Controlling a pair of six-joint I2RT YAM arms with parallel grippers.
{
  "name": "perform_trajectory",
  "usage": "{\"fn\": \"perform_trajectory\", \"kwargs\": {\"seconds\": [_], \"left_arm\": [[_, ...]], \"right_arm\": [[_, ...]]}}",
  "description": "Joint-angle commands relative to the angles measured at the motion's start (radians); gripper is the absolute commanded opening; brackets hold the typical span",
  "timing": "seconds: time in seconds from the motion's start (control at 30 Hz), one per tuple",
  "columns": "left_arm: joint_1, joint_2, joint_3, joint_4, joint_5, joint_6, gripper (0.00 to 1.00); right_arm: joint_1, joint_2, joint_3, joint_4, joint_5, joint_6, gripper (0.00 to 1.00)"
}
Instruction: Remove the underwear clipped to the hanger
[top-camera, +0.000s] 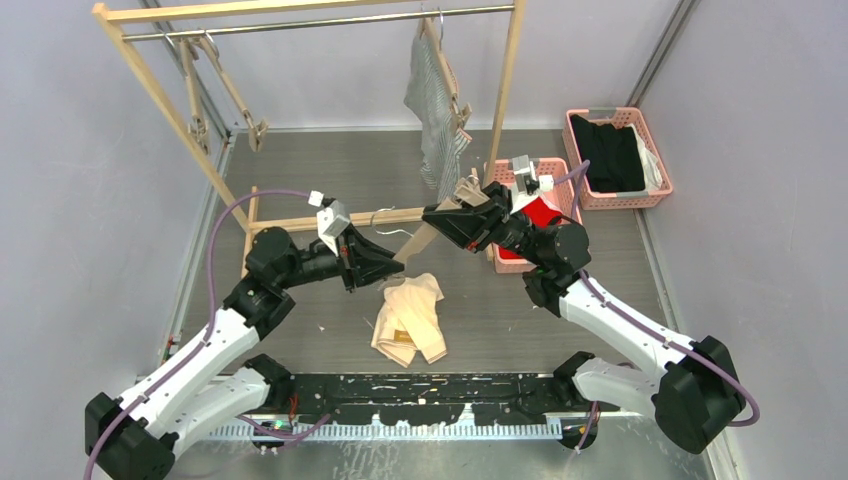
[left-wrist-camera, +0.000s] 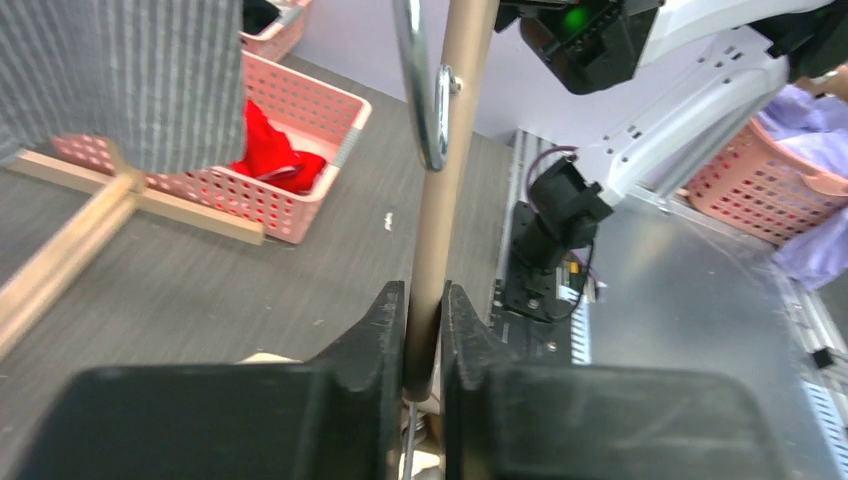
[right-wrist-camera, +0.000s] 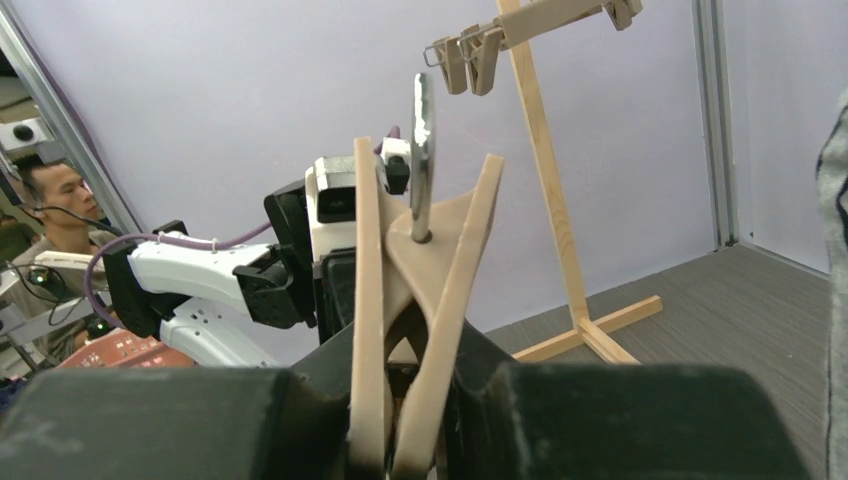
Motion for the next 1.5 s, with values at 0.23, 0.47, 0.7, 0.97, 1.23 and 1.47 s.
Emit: {"fn": "perform_trajectory", "kwargs": {"seconds": [0.23,0.47,0.7,0.97,1.23,1.47], "left_arm": [[0.001,-0.035,0.033,0.121,-0.010,-0.086,0.00],[0.000,-0.088,0.104,-0.042,-0.054,-0.049,0.00],[0.000,-0.137,0.194,-0.302,-0.130,0.046,0.00],[0.000,-0.190,0.339,-0.920,-0.451,0.112,0.00],[0.001,-0.221,0.366,-1.161,-0.758,0.086,0.00],[0.000,-0.175,0.358,-1.082,-0.820,0.071,0.00]], "right_arm": [[0.010,-0.019,0.006,0.026,0.035,-0.022,0.01],[0.011,-0.020,-0.008,0.017,0.037,-0.038,0.76],[0.014,-0.040,-0.013,-0.113,0.024,-0.115,1.00],[0.232,-0.145,-0.031,-0.697,0.530,-0.507,1.00],[0.490,0.031,-0.074,-0.912,1.023,-0.507,1.00],[0.577,0.284,-0.074,-0.880,1.116,-0.433,1.00]]}}
